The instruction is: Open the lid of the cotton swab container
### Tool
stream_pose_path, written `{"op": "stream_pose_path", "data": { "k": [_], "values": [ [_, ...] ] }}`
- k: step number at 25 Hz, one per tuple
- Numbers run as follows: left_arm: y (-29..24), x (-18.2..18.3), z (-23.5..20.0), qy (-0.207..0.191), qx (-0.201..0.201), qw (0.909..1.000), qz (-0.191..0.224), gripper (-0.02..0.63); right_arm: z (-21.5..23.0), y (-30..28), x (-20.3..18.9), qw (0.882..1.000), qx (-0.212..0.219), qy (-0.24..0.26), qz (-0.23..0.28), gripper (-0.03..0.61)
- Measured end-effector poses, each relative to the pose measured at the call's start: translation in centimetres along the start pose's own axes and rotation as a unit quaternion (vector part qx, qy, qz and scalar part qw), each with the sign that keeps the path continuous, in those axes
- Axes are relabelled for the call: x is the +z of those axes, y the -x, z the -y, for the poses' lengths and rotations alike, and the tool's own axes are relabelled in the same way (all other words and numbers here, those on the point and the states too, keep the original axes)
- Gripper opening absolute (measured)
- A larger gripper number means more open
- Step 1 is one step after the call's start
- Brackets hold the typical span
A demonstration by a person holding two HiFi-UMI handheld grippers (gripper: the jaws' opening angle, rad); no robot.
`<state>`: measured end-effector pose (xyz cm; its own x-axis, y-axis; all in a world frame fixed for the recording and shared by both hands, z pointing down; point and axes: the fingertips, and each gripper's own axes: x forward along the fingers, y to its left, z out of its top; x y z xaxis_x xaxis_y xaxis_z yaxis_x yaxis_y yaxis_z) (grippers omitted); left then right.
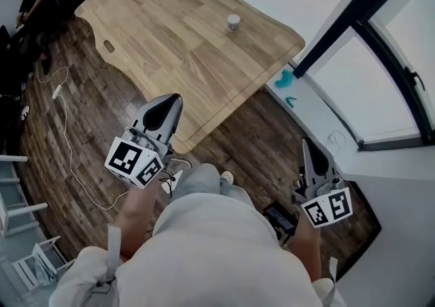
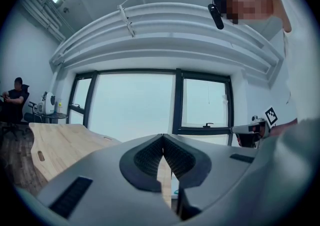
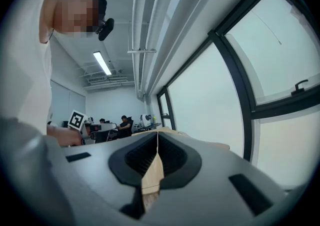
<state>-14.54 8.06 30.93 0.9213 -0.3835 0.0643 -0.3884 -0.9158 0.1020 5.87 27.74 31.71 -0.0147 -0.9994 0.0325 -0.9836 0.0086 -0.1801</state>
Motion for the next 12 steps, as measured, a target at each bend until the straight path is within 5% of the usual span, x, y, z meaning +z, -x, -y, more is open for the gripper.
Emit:
{"op": "stream_pose_path", "data": {
  "k": [12],
  "values": [
    [-5.5, -0.1, -2.1, 0.009, 0.004, 0.9999, 0.010, 0.012, 3.8, -4.1, 0.0, 1.000, 0.010, -0.001, -0.011, 0.021]
  ]
}}
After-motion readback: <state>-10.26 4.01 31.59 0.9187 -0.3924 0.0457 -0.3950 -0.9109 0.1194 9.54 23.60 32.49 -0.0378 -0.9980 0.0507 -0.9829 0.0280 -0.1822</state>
